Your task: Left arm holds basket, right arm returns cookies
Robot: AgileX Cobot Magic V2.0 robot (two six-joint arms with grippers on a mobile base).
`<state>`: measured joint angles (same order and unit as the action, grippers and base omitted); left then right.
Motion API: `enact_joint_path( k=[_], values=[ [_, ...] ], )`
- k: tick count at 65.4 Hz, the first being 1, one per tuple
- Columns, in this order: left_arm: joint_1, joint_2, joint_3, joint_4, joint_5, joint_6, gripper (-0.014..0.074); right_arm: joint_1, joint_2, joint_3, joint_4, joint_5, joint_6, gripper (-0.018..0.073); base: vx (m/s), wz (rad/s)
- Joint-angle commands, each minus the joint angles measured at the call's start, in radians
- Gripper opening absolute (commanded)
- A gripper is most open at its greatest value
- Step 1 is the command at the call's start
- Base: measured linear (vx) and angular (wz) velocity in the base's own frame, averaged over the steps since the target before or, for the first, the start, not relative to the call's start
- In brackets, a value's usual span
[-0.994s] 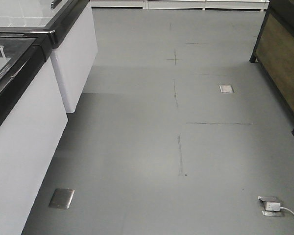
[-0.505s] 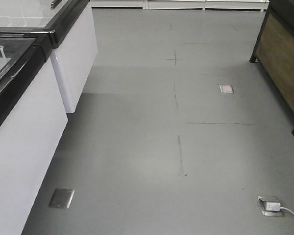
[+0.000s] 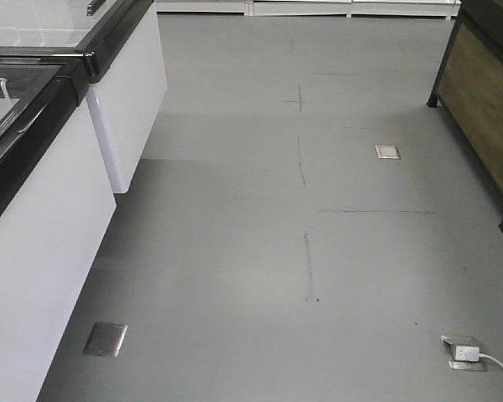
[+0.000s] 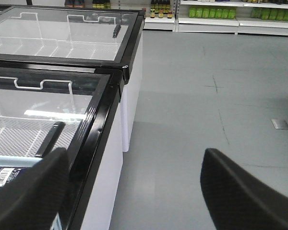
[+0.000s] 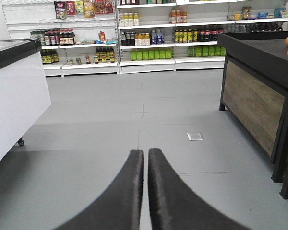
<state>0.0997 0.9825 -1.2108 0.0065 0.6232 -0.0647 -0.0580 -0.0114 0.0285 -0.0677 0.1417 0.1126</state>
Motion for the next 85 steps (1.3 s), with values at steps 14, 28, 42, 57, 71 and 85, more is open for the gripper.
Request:
enact_joint_path(
  k=[14,28,42,57,71,85],
  values=[
    [0.125,-0.012,-0.024,-0.006,-0.091,-0.072,0.0552,0.0,-0.013,0.018,-0.01,-0.075,-0.004,-0.0003,0.0,0.0],
    [0.24,-0.012,-0.024,-0.006,-0.092,-0.16,0.0552,0.0,-0.013,0.018,-0.01,-0.075,-0.004,-0.0003,0.0,0.0],
    [0.346,-0.037,-0.024,-0.006,-0.061,-0.189,0.0552,0.0,-0.013,0.018,-0.01,-0.075,-0.004,-0.0003,0.0,0.0],
    [0.468,-0.095,-0.024,-0.018,-0.036,-0.247,0.0552,0.0,-0.013,0.018,-0.01,-0.075,-0.004,-0.0003,0.0,0.0],
    [0.479,-0.101,-0.024,-0.033,-0.021,-0.367,0.0552,0.0,-0.013,0.018,-0.01,-0.075,-0.004,-0.0003,0.0,0.0],
    [0.479,-0.098,-0.024,-0.033,-0.044,-0.553,0.0538,0.0,-0.013,0.018,-0.01,-0.075,-0.004,-0.0003,0.0,0.0]
  ],
)
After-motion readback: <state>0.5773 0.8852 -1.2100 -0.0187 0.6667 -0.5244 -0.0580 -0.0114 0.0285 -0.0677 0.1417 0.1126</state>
